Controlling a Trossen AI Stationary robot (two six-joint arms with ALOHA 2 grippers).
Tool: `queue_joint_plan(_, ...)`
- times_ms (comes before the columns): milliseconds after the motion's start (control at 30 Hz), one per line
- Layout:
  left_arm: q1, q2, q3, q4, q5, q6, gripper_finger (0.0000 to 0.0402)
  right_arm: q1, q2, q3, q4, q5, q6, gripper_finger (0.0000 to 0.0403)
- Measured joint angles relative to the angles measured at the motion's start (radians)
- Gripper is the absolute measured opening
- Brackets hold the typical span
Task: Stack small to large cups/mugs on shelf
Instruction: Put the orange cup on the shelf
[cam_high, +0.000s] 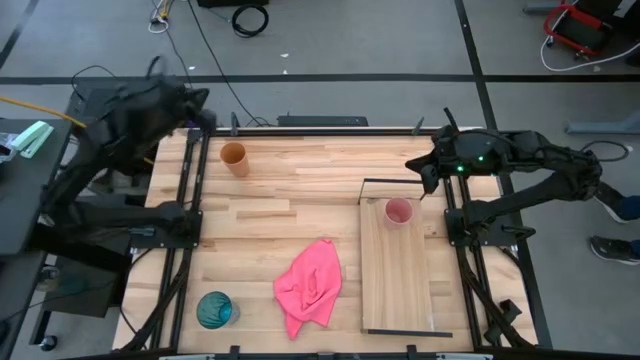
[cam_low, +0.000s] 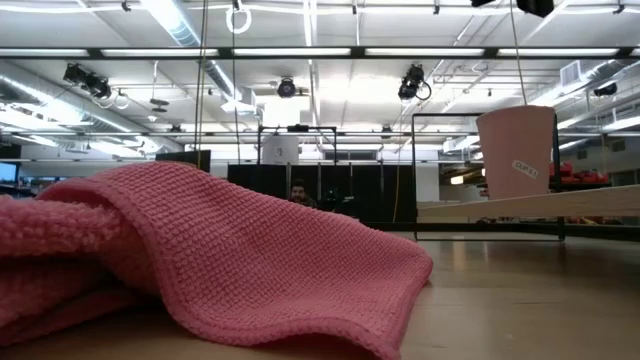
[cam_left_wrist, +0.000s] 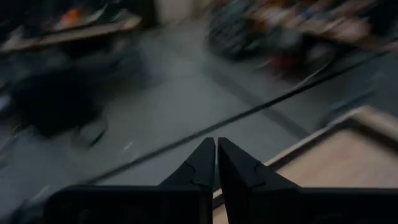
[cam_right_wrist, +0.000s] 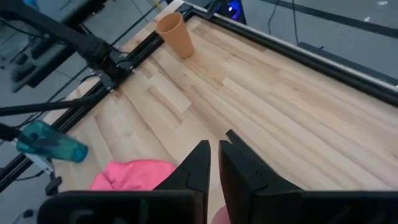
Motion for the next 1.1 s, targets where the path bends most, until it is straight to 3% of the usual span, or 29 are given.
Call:
queue_joint_plan(67, 0.122, 0.051, 0.001, -0.034, 0.089, -0.011, 0.0032, 0.017, 0.002, 0.000, -0.001, 0.000, 0.014, 0.0041)
queue_joint_plan(267, 0.464, 0.222, 0.001, -0.143, 0.662, -0.054, 0.0040, 0.058, 0.002, 0.000, -0.001, 0.000, 0.042, 0.0041)
queue_joint_plan(367, 0.543, 0.297, 0.000, -0.249, 0.784, -0.047, 0.0046, 0.059, 0.002, 0.000, -0.001, 0.000, 0.042, 0.0041)
queue_joint_plan(667, 0.577, 0.395, 0.001, -0.548, 0.761, 0.078, 0.0066, 0.058, 0.005, 0.000, -0.001, 0.004, 0.040, 0.0041)
queue_joint_plan(1100, 0.501, 0.498, -0.044, -0.535, 0.532, 0.043, 0.0105, 0.056, 0.065, 0.000, -0.007, 0.005, 0.032, 0.0041)
